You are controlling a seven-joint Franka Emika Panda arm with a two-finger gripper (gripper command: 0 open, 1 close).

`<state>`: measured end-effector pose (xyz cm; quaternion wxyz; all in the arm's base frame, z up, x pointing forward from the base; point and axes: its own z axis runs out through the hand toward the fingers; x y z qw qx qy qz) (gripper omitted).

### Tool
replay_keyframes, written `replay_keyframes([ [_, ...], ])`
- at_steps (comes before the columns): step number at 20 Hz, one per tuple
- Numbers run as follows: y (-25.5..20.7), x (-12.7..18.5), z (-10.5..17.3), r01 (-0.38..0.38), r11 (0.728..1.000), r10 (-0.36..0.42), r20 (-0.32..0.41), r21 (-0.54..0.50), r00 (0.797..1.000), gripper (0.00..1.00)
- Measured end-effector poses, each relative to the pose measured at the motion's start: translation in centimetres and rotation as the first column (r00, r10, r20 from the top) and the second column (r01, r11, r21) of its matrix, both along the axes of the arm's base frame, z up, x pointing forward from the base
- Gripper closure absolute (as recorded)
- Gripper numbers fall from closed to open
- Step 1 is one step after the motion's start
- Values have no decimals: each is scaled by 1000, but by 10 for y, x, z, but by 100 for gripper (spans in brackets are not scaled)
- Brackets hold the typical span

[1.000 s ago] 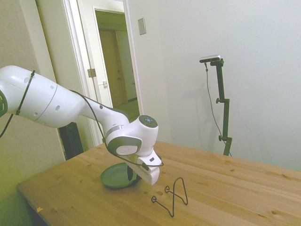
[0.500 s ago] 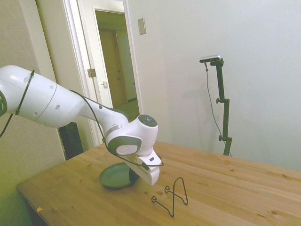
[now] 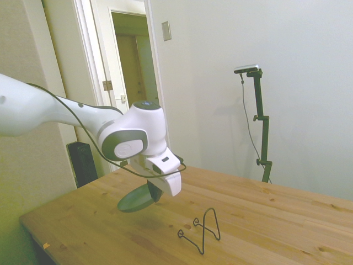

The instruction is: Load the plate

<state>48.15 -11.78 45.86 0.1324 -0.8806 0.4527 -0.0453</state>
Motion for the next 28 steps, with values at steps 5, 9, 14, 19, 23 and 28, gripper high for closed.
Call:
replay_keyframes([
  [5, -36, -46, 59, 151, 967, -143, 53, -206, 988, 100],
  [9, -51, -66, 87, 238, 904, -222, 85, -356, 971, 100],
  [14, -67, -68, 90, 299, 795, -301, 83, -528, 950, 100],
  [19, -83, -61, 115, 332, 706, -351, 98, -626, 931, 100],
  [23, -86, -45, 127, 332, 655, -370, 95, -679, 924, 100],
  [28, -67, -6, 107, 303, 596, -381, 70, -743, 922, 100],
])
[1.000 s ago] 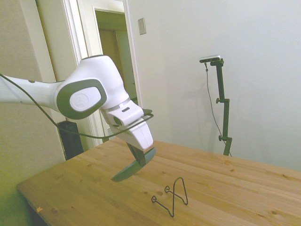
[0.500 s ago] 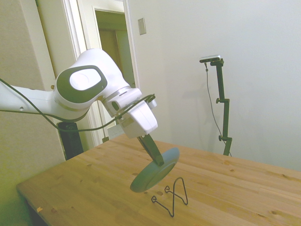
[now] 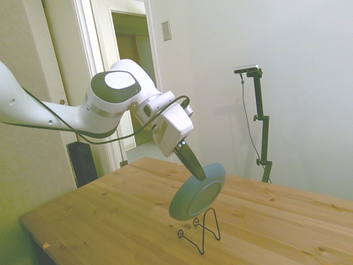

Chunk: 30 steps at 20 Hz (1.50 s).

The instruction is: Load the plate

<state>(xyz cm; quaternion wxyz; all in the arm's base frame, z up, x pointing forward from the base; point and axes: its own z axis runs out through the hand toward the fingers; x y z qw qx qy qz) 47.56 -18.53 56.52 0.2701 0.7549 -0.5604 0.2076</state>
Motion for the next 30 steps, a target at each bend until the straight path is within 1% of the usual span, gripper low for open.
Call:
replay_keyframes([
  [3, 15, 18, -9, 6, 999, -7, -31, -32, 1000, 100],
  [5, 24, 24, -10, 15, 999, -17, -51, -51, 999, 100],
  [9, 31, 29, -2, 33, 994, -42, -87, -105, 995, 100],
  [13, 29, 32, -7, 34, 988, -53, -125, -149, 991, 100],
  [19, 26, 41, -26, 31, 989, -54, -155, -148, 986, 100],
  [30, 35, 69, -59, -1, 990, -22, -167, -138, 986, 100],
])
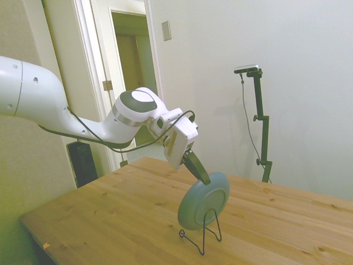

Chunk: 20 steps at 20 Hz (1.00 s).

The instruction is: Load the plate

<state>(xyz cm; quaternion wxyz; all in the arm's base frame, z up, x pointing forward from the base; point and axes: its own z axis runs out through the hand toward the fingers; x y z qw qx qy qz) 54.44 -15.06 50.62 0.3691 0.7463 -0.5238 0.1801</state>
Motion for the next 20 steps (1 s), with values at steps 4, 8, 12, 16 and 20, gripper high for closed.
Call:
replay_keyframes([
  [4, 3, 2, -8, -3, 1000, 3, -12, 2, 1000, 100],
  [8, 4, 4, -17, -2, 1000, 2, -20, 3, 1000, 100],
  [12, 7, 5, -19, 6, 1000, -6, 0, 2, 1000, 0],
  [16, 8, 5, -21, 8, 1000, -8, 2, 5, 1000, 0],
  [20, 5, 3, -25, 10, 1000, -10, 0, 9, 1000, 0],
])
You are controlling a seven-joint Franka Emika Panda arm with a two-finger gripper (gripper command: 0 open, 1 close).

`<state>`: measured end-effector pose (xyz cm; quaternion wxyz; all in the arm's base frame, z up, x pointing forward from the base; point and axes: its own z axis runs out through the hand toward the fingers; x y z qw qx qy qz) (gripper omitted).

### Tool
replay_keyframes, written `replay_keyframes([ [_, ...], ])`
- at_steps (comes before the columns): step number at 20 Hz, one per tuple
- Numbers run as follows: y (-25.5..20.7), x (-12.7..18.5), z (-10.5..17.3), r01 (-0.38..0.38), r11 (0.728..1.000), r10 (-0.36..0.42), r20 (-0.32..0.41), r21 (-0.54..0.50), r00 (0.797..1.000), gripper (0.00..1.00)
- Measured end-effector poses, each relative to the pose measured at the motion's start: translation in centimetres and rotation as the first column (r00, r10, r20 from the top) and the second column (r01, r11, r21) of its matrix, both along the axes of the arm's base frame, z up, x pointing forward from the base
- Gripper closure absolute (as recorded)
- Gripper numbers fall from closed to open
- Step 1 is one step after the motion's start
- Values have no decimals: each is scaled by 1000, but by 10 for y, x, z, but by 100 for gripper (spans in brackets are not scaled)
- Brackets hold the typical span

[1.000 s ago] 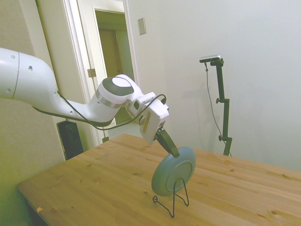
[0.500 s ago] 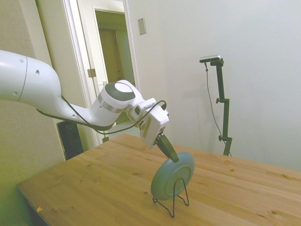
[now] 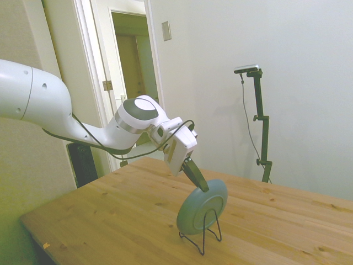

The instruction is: Load the plate

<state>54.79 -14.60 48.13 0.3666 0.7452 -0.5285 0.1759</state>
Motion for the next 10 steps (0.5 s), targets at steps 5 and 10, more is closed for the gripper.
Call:
replay_keyframes([
  [5, -1, 0, -4, -7, 1000, 7, 6, 9, 1000, 0],
  [10, 9, -9, 42, -38, 985, 17, 127, 165, 992, 0],
])
